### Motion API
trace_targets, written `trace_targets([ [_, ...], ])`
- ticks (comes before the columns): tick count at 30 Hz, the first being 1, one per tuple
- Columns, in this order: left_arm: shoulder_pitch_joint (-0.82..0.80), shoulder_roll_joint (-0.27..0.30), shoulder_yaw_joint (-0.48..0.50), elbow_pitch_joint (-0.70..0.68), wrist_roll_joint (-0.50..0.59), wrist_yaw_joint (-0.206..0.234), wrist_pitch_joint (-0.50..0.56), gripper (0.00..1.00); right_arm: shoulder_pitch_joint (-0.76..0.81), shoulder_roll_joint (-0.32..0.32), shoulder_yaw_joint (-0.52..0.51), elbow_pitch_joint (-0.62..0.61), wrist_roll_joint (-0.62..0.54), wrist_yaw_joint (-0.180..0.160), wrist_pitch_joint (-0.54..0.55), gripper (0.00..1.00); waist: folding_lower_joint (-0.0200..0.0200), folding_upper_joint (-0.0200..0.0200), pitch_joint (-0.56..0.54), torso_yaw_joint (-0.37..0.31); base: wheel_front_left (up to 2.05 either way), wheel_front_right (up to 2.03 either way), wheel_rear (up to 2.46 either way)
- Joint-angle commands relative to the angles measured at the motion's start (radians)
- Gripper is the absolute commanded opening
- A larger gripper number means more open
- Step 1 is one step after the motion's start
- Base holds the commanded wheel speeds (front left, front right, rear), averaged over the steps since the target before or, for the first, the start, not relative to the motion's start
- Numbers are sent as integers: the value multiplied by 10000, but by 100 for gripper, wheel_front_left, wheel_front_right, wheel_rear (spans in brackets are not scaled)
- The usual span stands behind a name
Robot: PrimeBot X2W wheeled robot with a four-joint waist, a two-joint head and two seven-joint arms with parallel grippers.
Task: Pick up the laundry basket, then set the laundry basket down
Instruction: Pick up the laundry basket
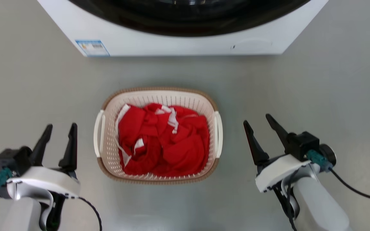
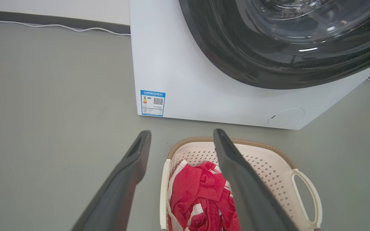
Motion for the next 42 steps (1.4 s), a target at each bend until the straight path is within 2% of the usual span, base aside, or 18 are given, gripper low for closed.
trace_targets([
  [1,-379,419,243,-148,-154,-14,-63,100,-160,45,282,-143,123,69,-120,100,0,0,525,40,0,0,0],
  [13,-1775,1093,-787,177,-680,-14,-63,100,-1224,45,287,322,357,69,-120,100,0,0,2237,305,0,0,0],
  [24,-2837,1245,-2204,1322,-938,-14,-63,100,-2208,45,657,1883,1032,69,-120,100,0,0,2734,421,0,0,0],
  [30,-3693,1342,-3115,2612,-1165,-14,-63,100,-2799,45,1050,2794,1527,69,-120,100,0,0,3108,497,0,0,0],
  [42,-4622,1307,-4006,3489,-1612,-14,-63,100,-3383,45,1878,3485,2232,69,-120,100,0,0,3707,673,0,0,0],
])
